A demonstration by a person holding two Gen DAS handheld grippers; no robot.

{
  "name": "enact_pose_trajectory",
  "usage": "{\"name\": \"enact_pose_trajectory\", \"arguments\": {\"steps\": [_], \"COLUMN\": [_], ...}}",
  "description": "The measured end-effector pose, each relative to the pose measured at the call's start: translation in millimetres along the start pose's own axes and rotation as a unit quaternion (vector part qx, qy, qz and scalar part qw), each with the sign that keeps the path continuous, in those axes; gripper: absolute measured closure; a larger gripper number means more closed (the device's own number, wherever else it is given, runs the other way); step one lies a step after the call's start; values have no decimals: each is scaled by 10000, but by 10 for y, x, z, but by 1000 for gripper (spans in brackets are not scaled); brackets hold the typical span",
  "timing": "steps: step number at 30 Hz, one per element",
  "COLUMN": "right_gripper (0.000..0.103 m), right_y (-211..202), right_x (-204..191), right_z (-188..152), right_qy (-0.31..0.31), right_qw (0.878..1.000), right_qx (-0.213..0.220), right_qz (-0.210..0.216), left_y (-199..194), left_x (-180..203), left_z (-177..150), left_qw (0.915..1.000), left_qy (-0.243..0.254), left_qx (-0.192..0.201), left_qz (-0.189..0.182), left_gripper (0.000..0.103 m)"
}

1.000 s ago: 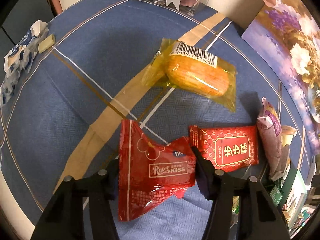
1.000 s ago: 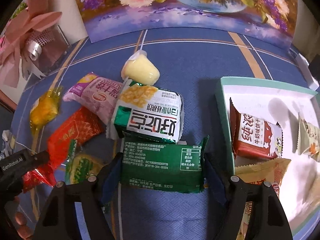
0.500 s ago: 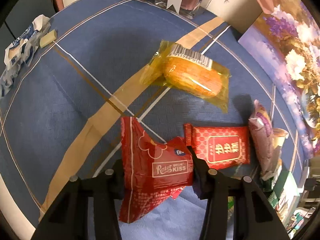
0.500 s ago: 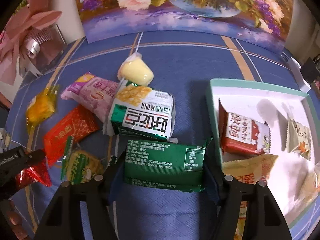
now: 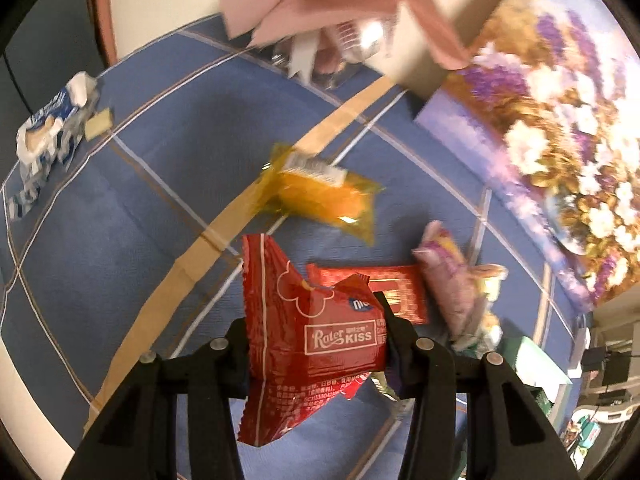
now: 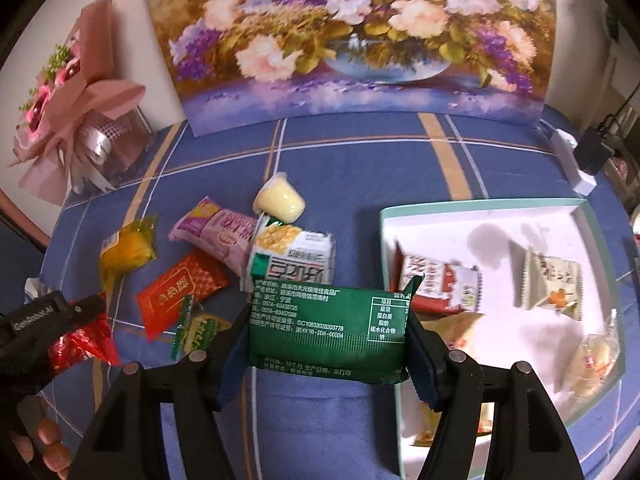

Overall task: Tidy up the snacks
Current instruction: 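Carry the green packet over the tray with the right tool while the left carries the red packet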

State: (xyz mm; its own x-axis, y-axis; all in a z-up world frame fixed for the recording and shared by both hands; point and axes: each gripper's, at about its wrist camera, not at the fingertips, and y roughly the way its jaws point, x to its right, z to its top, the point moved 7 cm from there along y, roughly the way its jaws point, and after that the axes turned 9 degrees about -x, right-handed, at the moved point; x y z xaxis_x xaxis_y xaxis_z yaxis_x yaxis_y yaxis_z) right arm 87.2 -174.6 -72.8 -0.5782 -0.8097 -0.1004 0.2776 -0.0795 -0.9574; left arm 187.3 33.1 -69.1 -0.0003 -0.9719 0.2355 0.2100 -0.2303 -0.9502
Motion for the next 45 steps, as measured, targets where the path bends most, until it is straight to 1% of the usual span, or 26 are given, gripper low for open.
{"name": "enact_pose_trajectory", "arguments": {"steps": [2, 6, 9, 13, 20, 26, 33, 36, 39, 45], "right_gripper": [32, 32, 32, 32, 32, 32, 32, 32, 32, 32], "right_y": [-54, -127, -175, -255, -336, -382, -429, -396, -349, -182], "right_x": [62, 277, 517, 946, 1700, 2153, 2650, 2802, 2872, 2897], "right_z": [11, 43, 66, 96, 68, 23, -67, -115, -152, -170], "right_qy": [23, 204, 457, 921, 1648, 2020, 2389, 2506, 2552, 2572], "right_qw": [10000, 9997, 9988, 9954, 9852, 9778, 9690, 9660, 9648, 9646], "right_qx": [28, 30, 41, 70, 57, 55, 101, 60, 9, -163], "right_qz": [-81, -129, -148, -252, -459, -548, -621, -632, -628, -557], "left_y": [-76, -66, -62, -18, 21, 80, 216, 299, 386, 509], "left_x": [138, 478, 754, 1139, 1762, 2243, 2590, 2704, 2783, 2818], "left_z": [-33, -89, -205, -367, -742, -1112, -1480, -1609, -1708, -1762], "left_qw": [9998, 9990, 9975, 9943, 9845, 9723, 9585, 9527, 9484, 9470], "left_qy": [156, 406, 653, 1001, 1704, 2304, 2828, 3023, 3154, 3193], "left_qx": [76, 108, 68, 3, -30, -93, -222, -258, -308, -357], "left_qz": [-29, -133, -248, -357, -417, -394, -290, -189, -127, -32], "left_gripper": [53, 53, 53, 53, 53, 53, 53, 53, 53, 53]}}
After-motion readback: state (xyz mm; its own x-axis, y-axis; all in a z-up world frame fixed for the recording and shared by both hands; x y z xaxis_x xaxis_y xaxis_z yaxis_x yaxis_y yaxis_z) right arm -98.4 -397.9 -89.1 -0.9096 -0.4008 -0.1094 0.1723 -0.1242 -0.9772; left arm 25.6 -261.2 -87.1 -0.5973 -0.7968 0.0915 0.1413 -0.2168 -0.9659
